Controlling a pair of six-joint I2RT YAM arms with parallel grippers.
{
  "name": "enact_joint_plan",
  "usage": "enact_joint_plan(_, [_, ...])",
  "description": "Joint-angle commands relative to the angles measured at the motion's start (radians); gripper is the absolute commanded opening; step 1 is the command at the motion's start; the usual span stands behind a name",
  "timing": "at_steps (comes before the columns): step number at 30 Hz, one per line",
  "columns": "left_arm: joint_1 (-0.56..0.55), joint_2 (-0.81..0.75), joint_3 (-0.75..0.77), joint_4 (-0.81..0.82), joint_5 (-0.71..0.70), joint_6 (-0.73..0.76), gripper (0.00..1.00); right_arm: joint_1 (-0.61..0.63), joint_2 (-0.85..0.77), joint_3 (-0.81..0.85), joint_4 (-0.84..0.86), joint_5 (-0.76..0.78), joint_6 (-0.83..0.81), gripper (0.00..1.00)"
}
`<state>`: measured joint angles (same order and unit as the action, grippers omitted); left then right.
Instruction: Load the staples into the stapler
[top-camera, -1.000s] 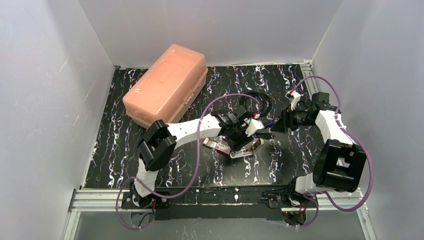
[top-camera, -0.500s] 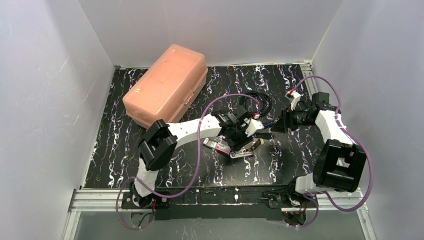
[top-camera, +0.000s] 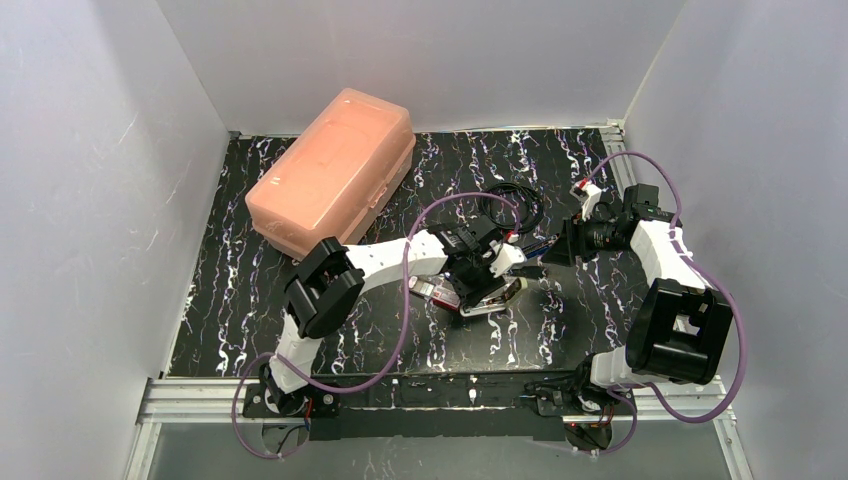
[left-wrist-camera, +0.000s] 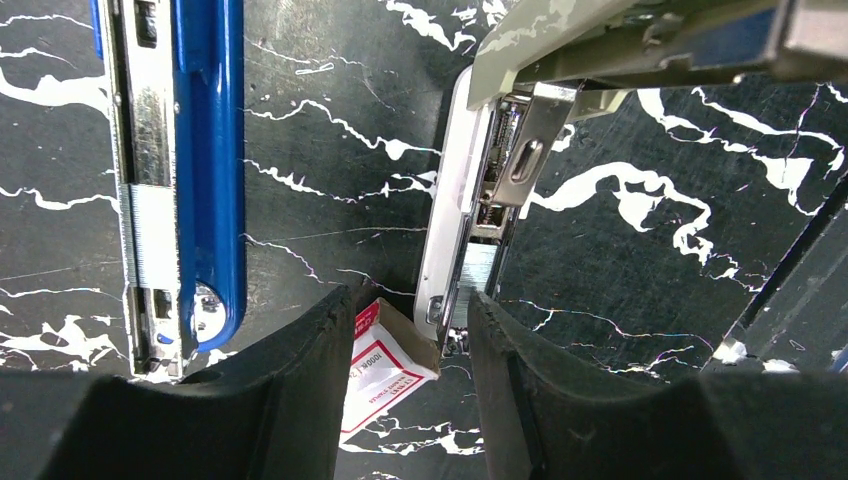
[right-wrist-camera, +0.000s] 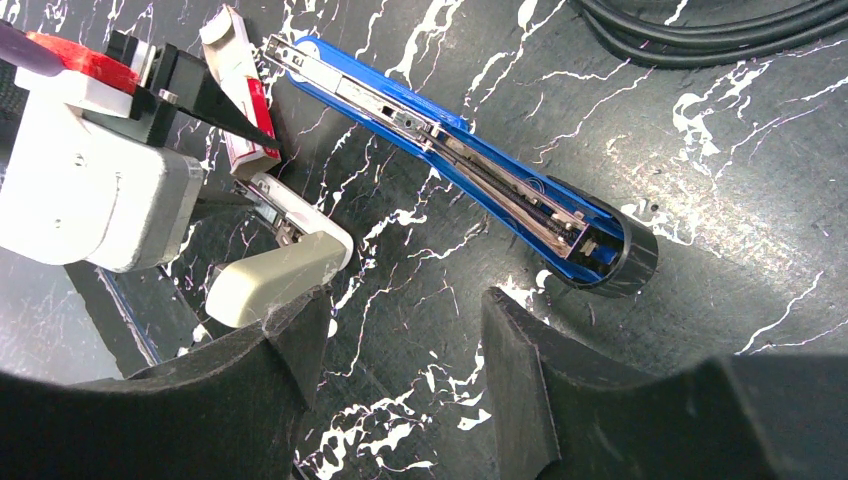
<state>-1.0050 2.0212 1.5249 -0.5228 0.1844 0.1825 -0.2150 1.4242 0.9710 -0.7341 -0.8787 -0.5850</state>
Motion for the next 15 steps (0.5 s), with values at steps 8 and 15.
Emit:
enact_joint_plan(8, [-0.001, -0.025, 0.009, -0.020, 0.011, 0.009, 0.43, -0.006, 0.000, 0.022, -0.013, -0.030, -0.019, 0.64])
enact_joint_plan(15, [0.008, -0.067, 0.025, -0.022, 0.028, 0.003, 0.44, -0.006, -0.007, 0.023, -0.008, -0.023, -0.018, 0.64])
